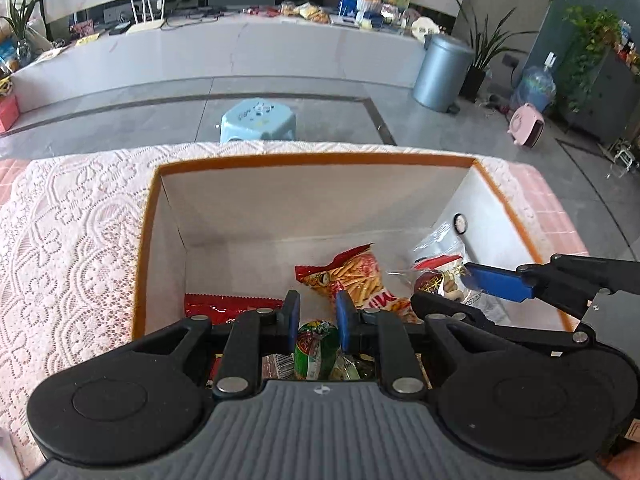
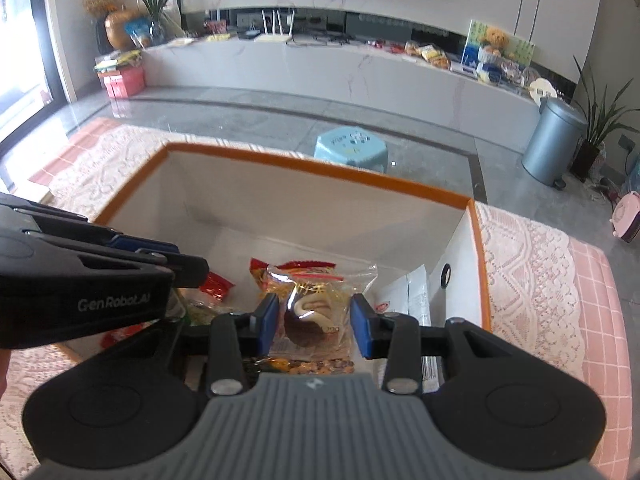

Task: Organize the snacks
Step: 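Carry both snacks over the orange box and lower them inside, then open both grippers to drop the snacks into the box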

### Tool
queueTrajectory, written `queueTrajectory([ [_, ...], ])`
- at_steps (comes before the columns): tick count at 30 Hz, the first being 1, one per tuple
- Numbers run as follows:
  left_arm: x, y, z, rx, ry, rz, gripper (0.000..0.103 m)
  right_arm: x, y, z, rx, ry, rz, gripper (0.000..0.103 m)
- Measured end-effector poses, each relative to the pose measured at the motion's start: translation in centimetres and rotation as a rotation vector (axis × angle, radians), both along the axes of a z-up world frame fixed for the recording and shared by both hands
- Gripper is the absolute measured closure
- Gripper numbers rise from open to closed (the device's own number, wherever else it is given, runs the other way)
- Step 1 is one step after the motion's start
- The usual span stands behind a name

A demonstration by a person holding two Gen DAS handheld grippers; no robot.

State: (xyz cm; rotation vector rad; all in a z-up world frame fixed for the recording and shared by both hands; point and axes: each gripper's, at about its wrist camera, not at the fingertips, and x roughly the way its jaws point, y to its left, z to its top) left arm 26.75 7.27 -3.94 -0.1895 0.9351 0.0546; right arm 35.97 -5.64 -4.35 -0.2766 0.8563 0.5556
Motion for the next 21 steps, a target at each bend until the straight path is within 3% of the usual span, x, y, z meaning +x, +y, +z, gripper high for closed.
queueTrajectory([
  [13, 2.3, 0.1, -2.5, 0.021, 0.094, -0.001, 0.083, 2.2, 1.1, -3.5, -0.090, 0.061, -0.004, 0.066],
  [21, 2.6, 0.6, -3.4, -0.008, 0.122, 0.027, 0.083, 2.4, 1.3, -3.5, -0.100, 0.069, -0.005, 0.061],
])
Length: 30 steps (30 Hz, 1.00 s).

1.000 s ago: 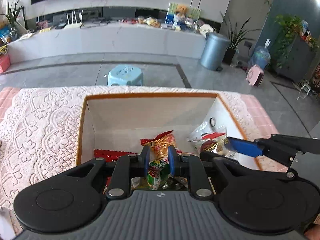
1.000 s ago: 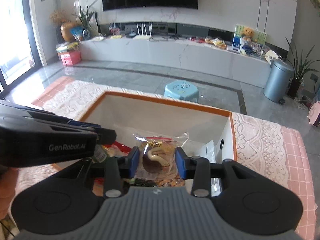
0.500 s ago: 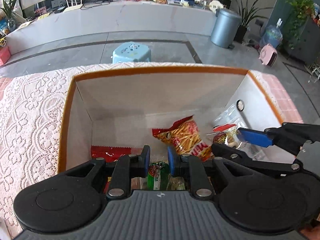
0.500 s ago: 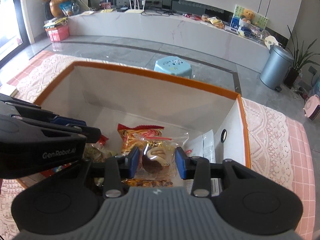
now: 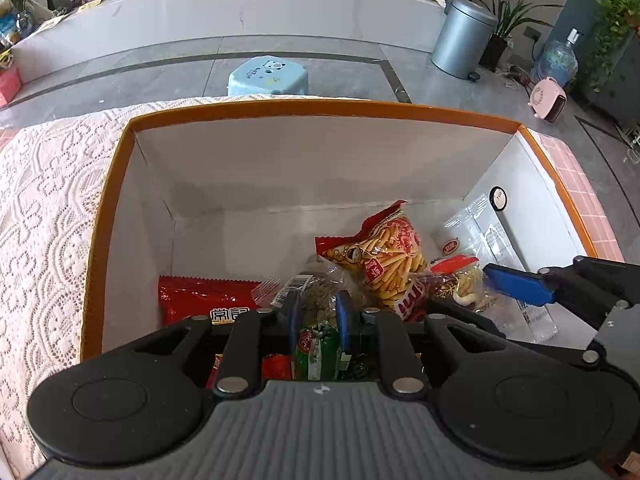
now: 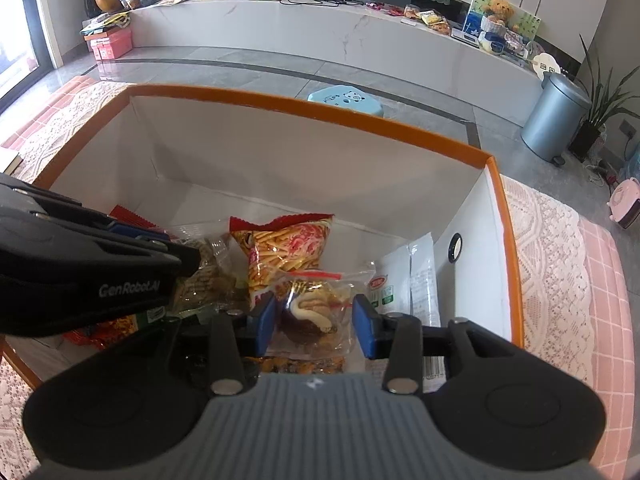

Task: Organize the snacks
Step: 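Open both grippers to drop the snacks into the box, then withdraw both grippers from the box toward the red-labelled meat snack and egg pack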

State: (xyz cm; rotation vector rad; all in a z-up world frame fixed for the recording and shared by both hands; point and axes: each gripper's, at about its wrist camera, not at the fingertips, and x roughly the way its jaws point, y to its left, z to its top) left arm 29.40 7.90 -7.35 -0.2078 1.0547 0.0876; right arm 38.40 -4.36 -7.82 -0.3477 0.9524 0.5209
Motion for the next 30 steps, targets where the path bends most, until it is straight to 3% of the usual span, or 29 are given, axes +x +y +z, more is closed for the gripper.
queueTrajectory([
  [3, -0.2, 0.1, 0.2, 0.014, -0.006, 0.009, 0.080, 0.1, 0.0, 0.1, -0.010, -0.005, 0.002, 0.059],
  [8, -0.4, 0.0, 1.3, 0.013, -0.027, -0.001, 0.063, -0.4, -0.1, 0.6, -0.016, -0.009, 0.009, 0.057],
  [11, -0.9, -0.1, 2.0, 0.025, -0.042, 0.005, 0.058, -0.5, -0.3, 1.1, -0.016, -0.017, 0.006, 0.049],
  [15, -1.4, 0.0, 2.8, 0.023, -0.049, 0.015, 0.056, -0.9, -0.7, 2.0, -0.013, -0.018, 0.000, 0.048],
  [18, -2.0, -0.1, 3.6, 0.026, -0.054, 0.015, 0.055, -1.2, -1.2, 2.8, -0.006, -0.015, -0.012, 0.036],
  [30, -5.6, -1.5, 7.1, 0.033, -0.121, 0.009, 0.054, -4.4, -2.9, 6.5, 0.038, -0.030, -0.020, 0.035],
])
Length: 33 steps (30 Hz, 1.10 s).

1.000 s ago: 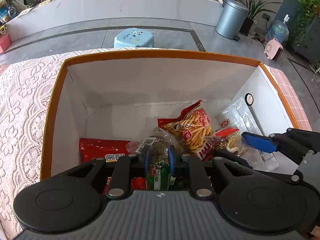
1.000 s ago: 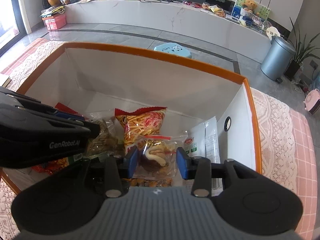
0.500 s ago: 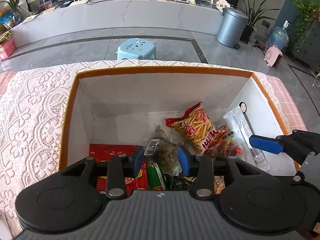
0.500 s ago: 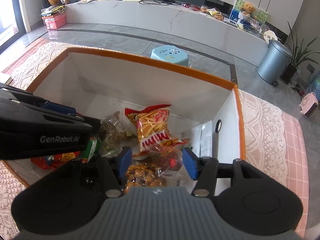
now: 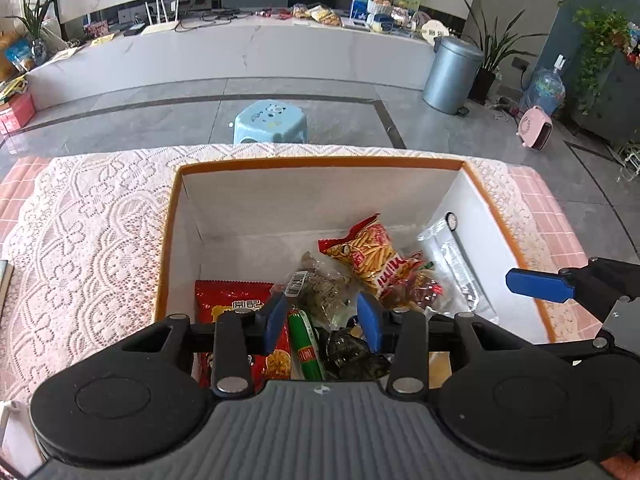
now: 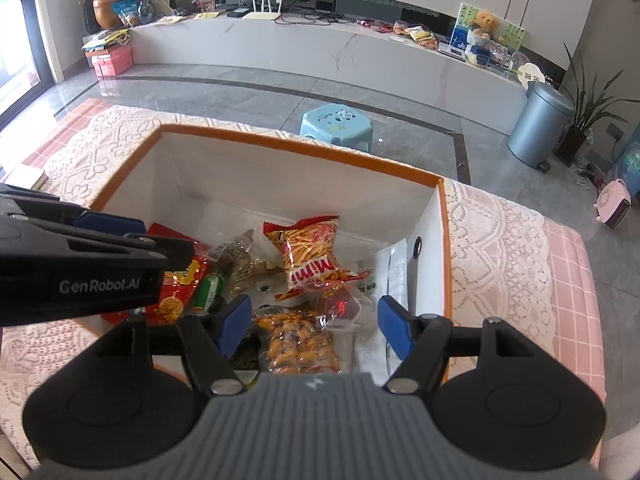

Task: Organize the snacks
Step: 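Withdraw both grippers from the box toward the red-labelled meat snack and egg pack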

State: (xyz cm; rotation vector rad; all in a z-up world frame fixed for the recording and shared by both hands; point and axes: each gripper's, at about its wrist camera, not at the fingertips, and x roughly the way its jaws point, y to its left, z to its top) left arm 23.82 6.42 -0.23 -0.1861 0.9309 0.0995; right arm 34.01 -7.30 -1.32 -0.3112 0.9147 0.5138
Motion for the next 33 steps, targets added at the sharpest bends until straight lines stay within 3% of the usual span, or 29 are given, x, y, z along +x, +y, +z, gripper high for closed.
queueTrajectory([
  [5, -2.2, -0.8, 2.0, 0.005, -0.050, -0.009, 0.054, -2.0, -0.9, 1.5, 0.026, -0.006, 0.001, 0.033],
  [7, -3.1, -1.2, 2.7, 0.000, -0.074, -0.016, 0.054, -3.0, -1.4, 2.1, 0.043, -0.013, 0.001, 0.025],
  [18, -8.3, -3.5, 5.4, 0.032, -0.199, -0.030, 0.053, -8.6, -4.6, 4.6, 0.133, -0.044, -0.036, 0.025],
  [22, -10.3, -4.6, 5.9, 0.055, -0.238, -0.054, 0.047, -11.1, -6.0, 5.4, 0.167, -0.086, -0.061, 0.025],
  [33, -14.5, -5.3, 4.9, 0.031, -0.239, -0.089, 0.038, -17.6, -9.0, 5.7, 0.252, -0.198, -0.121, 0.020],
])
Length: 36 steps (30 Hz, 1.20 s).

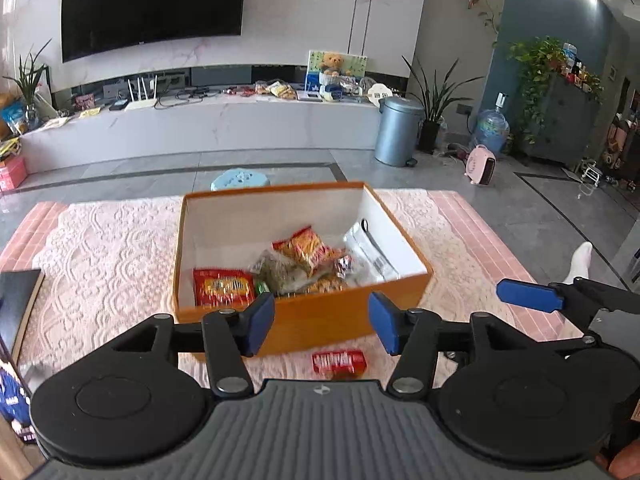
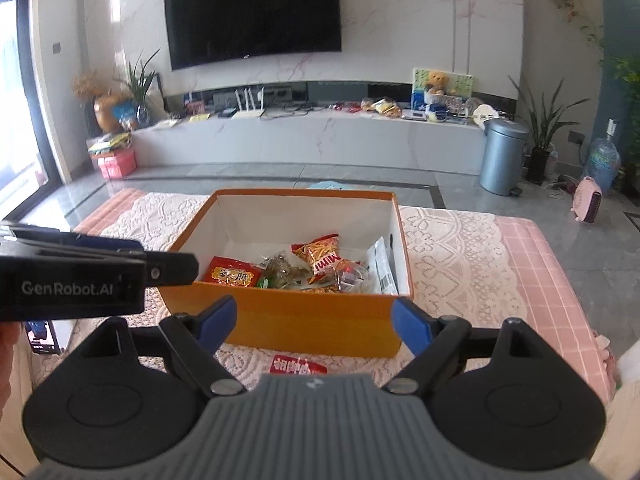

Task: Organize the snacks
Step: 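Withdraw both grippers from the box toward the red-labelled meat snack and egg pack, then grasp the red-labelled meat snack with the left gripper while the right grasps the clear egg pack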

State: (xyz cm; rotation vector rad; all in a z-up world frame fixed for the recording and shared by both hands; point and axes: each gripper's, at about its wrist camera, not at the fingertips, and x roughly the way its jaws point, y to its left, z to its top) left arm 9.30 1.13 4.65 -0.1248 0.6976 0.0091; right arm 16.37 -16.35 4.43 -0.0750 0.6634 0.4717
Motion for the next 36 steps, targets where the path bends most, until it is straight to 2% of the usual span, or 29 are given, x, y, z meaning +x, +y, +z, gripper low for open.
queueTrajectory([
  [6, -1.5, 0.6, -2.2, -0.055, 0.046, -0.018, 0.037, -2.6, -1.3, -1.8, -0.004, -0.016, -0.031, 0.020],
  [13, -2.2, 0.5, -5.4, -0.087, 0.128, -0.005, 0.037, -3.8, -2.4, -4.5, -0.023, -0.002, -0.074, 0.020],
  [23, -1.9, 0.2, -9.6, -0.085, 0.229, 0.025, 0.037, -3.1, -2.5, -8.5, -0.102, 0.038, -0.096, 0.020],
  [27, -1.0, 0.5, -11.1, -0.091, 0.245, 0.029, 0.037, -2.3, -2.8, -10.2, -0.111, 0.072, -0.102, 0.018],
  [30, -0.2, 0.8, -12.3, -0.082, 0.267, 0.039, 0.036, -1.5, -2.9, -11.5, -0.130, 0.108, -0.108, 0.012],
  [36, 0.8, 1.3, -13.7, -0.112, 0.302, 0.043, 0.035, -0.4, -2.9, -14.0, -0.169, 0.174, -0.113, 0.012],
])
